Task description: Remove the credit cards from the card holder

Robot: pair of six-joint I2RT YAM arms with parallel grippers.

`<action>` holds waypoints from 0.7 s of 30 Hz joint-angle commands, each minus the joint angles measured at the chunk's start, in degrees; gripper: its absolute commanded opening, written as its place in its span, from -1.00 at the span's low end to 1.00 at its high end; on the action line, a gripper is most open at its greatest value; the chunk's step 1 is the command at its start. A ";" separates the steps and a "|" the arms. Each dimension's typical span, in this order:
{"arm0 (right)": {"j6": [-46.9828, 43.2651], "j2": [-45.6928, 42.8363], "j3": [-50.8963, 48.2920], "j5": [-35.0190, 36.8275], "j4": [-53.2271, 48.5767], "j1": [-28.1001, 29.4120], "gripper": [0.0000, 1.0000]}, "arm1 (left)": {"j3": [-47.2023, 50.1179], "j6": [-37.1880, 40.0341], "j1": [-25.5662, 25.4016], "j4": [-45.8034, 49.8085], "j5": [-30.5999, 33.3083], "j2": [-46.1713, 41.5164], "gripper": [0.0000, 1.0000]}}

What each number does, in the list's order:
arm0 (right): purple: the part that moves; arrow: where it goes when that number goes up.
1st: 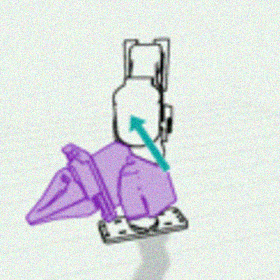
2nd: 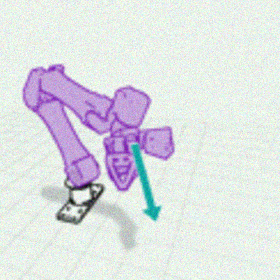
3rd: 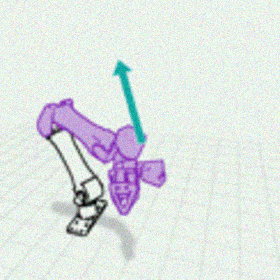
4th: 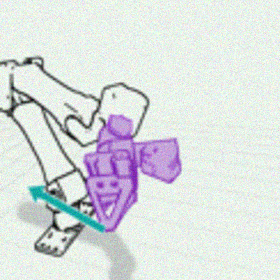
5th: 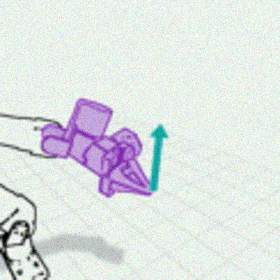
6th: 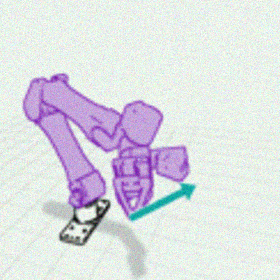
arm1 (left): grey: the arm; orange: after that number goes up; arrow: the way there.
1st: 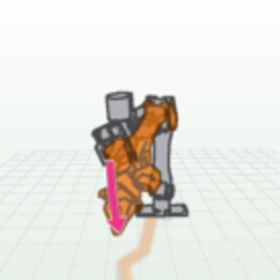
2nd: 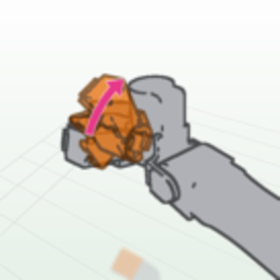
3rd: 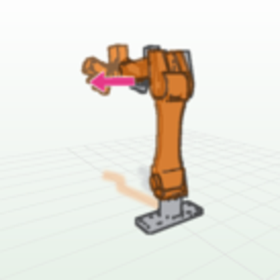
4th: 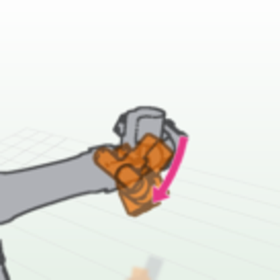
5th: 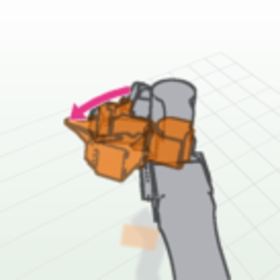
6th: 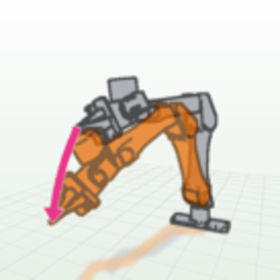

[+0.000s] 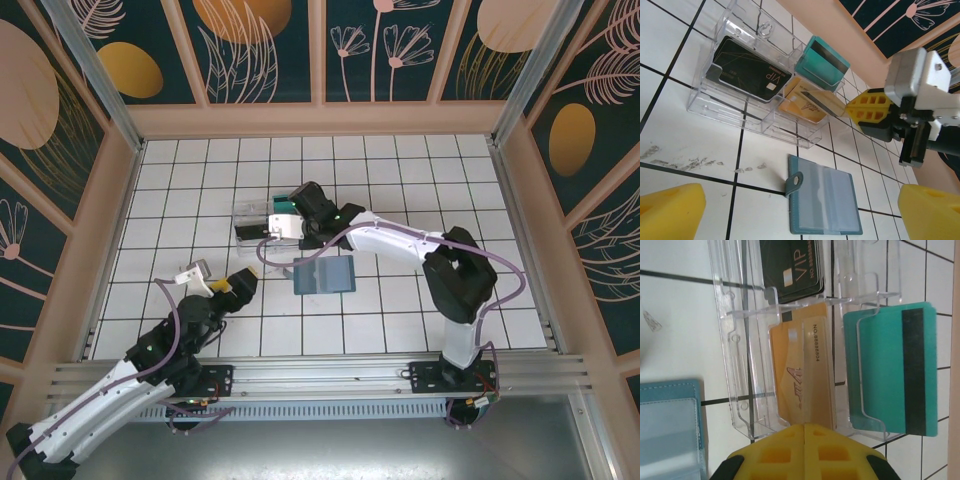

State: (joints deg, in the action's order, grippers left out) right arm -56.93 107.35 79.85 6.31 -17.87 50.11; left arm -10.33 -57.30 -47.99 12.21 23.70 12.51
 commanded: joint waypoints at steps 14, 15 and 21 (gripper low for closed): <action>-2.31 2.69 3.42 3.02 -0.24 1.00 -1.00 | 1.35 -0.57 0.09 0.80 1.37 -0.30 0.97; -2.31 2.84 3.41 2.91 -0.37 1.04 -1.00 | 1.44 -0.60 0.08 0.71 1.39 -0.30 0.97; -2.42 4.31 3.74 2.88 -0.84 1.05 -1.00 | 1.54 -0.59 0.09 0.44 1.24 -0.21 0.97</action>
State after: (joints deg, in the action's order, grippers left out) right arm -58.22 110.00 81.38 8.16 -17.85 50.70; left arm -9.41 -57.32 -47.99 12.27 24.49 12.51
